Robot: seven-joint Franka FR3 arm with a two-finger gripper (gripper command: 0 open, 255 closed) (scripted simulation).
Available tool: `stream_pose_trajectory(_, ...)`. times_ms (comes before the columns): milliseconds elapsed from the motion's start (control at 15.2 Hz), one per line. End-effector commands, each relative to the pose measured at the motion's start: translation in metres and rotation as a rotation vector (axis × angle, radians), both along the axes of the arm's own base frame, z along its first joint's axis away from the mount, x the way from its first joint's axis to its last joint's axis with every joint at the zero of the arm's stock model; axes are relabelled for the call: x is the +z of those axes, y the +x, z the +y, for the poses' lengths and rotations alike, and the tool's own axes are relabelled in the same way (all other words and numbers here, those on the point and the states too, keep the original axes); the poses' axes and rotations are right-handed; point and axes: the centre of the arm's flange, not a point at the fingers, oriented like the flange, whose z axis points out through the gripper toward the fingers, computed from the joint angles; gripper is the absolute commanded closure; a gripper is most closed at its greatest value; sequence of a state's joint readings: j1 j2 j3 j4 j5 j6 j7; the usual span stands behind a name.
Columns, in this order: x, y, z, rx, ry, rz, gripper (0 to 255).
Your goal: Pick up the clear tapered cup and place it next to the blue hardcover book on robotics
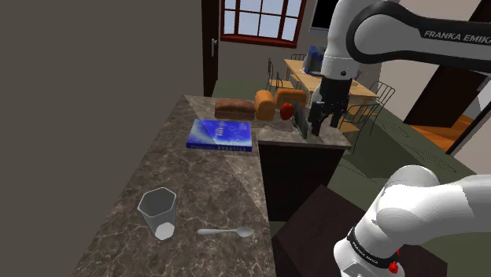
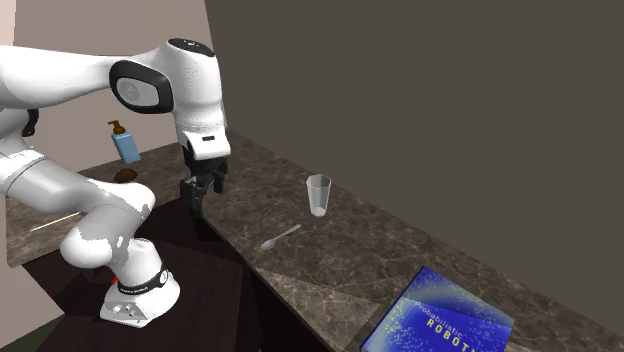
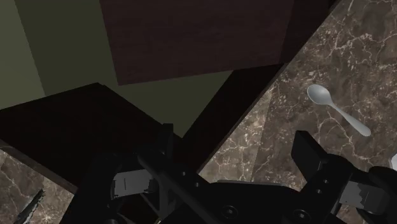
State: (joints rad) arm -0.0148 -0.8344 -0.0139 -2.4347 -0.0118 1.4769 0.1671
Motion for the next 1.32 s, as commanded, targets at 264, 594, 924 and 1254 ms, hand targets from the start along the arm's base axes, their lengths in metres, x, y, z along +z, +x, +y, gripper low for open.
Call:
stream_pose_trajectory(264, -0.026, 0.023, 0.036, 0.010, 0.011, -0.019, 0)
stream_pose_trajectory(594, -0.057, 0.052, 0.082, 0.022, 0.025, -0.042, 0)
stream_pose_trajectory(924, -0.087, 0.081, 0.129, 0.033, 0.039, -0.066, 0)
stream_pose_trajectory(1254, -0.115, 0.110, 0.177, 0.045, 0.053, -0.089, 0)
